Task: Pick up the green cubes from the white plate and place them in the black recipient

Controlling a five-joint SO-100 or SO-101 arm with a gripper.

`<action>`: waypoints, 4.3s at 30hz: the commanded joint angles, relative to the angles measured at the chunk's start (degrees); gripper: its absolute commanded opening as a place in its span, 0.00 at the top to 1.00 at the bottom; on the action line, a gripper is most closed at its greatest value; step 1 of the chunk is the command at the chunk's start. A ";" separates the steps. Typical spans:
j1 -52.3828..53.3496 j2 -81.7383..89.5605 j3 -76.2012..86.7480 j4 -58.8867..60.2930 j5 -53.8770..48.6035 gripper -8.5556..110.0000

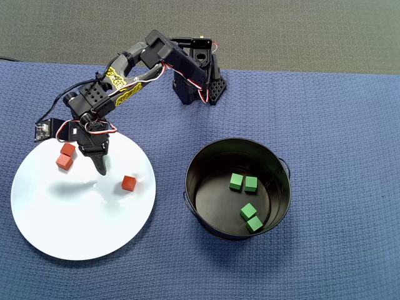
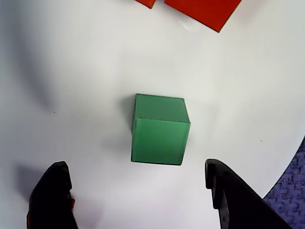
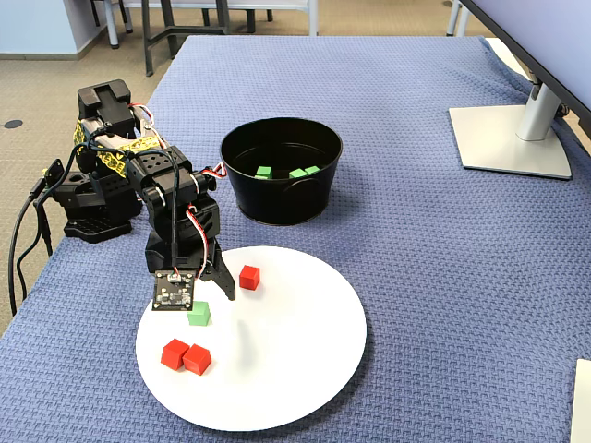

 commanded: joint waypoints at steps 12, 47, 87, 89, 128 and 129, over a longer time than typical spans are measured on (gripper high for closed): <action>1.05 -1.76 -4.04 -3.78 -2.99 0.67; 0.62 -1.58 1.41 -8.09 -4.92 0.81; -34.37 42.89 -2.72 2.37 42.89 0.93; -40.52 43.07 0.00 0.70 47.81 0.93; -24.17 87.63 59.85 -20.48 43.59 0.93; -24.96 90.18 62.84 -20.74 45.09 0.93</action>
